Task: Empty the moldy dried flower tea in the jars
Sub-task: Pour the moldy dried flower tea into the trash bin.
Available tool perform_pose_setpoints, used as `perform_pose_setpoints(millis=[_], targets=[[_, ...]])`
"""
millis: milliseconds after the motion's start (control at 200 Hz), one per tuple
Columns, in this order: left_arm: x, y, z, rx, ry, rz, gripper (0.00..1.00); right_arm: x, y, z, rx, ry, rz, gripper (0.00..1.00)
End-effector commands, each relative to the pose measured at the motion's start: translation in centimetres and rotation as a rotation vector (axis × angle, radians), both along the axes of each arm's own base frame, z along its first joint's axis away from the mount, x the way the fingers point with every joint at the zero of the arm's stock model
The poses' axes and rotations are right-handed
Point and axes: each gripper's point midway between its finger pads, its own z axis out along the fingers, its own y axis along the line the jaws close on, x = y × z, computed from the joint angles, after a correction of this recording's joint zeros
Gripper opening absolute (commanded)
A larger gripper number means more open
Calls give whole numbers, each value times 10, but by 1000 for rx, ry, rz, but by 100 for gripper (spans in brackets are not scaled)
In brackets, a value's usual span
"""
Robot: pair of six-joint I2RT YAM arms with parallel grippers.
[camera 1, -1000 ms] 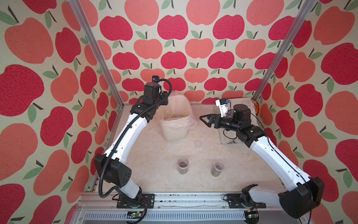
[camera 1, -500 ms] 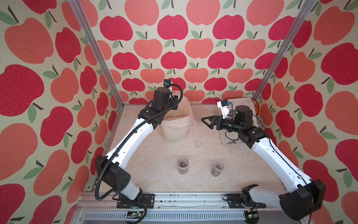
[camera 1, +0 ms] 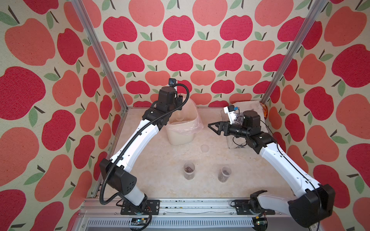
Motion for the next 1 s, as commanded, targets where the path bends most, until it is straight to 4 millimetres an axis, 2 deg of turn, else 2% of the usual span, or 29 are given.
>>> perform_pose_setpoints(millis=[0,115,225,320,430,520,595,690,810,911,996], targets=[[-3,-4,7,109,-60,31,0,-4,-2,11,28,-31,7,95],[-2,11,-3,-163,57,19,0,-5,-4,10,28,-32,0,95],[-10,-3,8,22,-68,21,0,-6,-5,10,32,-29,-6,95],[-9,8,6,-110,-4,26,0,-6,-5,9,42,-23,-9,95],[-15,0,17,3,-91,22,0,-6,-5,8,47,-16,-10,95],[-15,14,14,-118,-43,38,0,-5,-5,9,51,-16,-11,95],[-16,14,13,-131,-58,28,0,-5,-4,9,56,-13,-11,95],[-14,24,10,-250,-23,22,0,-4,-3,9,60,-8,-10,95],[-16,13,11,-117,-63,6,0,-3,-2,9,65,-2,-9,95],[-10,25,4,-279,3,22,0,-2,-2,8,63,4,-12,95],[-14,11,10,-145,-64,0,0,-2,-2,8,56,7,-12,95]])
